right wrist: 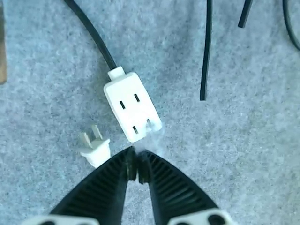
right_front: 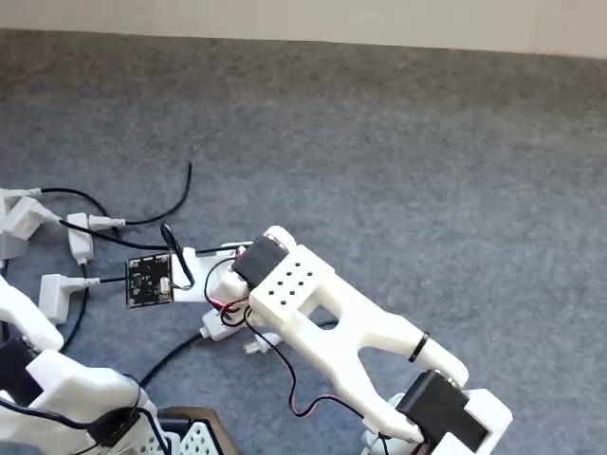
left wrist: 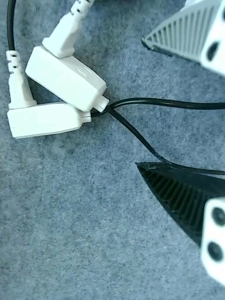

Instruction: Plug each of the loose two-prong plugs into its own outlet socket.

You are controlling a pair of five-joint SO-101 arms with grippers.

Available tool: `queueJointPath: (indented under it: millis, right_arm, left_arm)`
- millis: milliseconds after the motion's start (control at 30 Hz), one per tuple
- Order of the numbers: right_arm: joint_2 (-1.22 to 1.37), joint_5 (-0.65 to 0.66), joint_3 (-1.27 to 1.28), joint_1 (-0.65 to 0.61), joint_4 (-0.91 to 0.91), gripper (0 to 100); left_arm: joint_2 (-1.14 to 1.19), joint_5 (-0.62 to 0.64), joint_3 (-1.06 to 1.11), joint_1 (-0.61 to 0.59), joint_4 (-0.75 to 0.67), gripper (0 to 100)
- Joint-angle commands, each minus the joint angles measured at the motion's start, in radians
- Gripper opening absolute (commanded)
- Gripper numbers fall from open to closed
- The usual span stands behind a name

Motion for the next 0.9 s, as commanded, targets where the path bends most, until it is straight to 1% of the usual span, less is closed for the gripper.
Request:
queueJointPath:
  millis: [0,67,167,233,367,633,767,867]
  right_arm:
    - [-0.005,0.003,0.068,0.084,-0.007,0.5]
    - [-0.007,0.002,0.185,0.114,-0.09,0.5]
    - [-0.016,0.002,0.315,0.071,-0.159,1.2]
    - [-0.008,0.002,0.32,0.042,-0.148,4.6]
    - [-0.015,0.003,0.325,0.038,-0.124,13.4]
    - [-0.005,0.012,0.369,0.036,-0.131,13.9]
    - [-0.007,0.071,0.421,0.036,-0.125,13.9]
    - [-0.007,0.075,0.444,0.036,-0.131,13.9]
  left_arm:
    - [-0.007,-0.011,-0.005,0.005,-0.017,36]
    - [-0.005,-0.054,-0.002,0.005,-0.017,36]
    - [-0.005,-0.066,-0.002,0.013,-0.015,36]
    - [-0.005,-0.066,-0.002,0.013,-0.012,36]
    - [-0.005,-0.071,0.007,-0.008,-0.017,36]
    - [-0.007,-0.071,0.016,-0.013,-0.017,36]
    - [-0.007,-0.071,0.016,-0.015,-0.017,36]
    - [-0.007,-0.071,0.018,-0.015,-0.017,36]
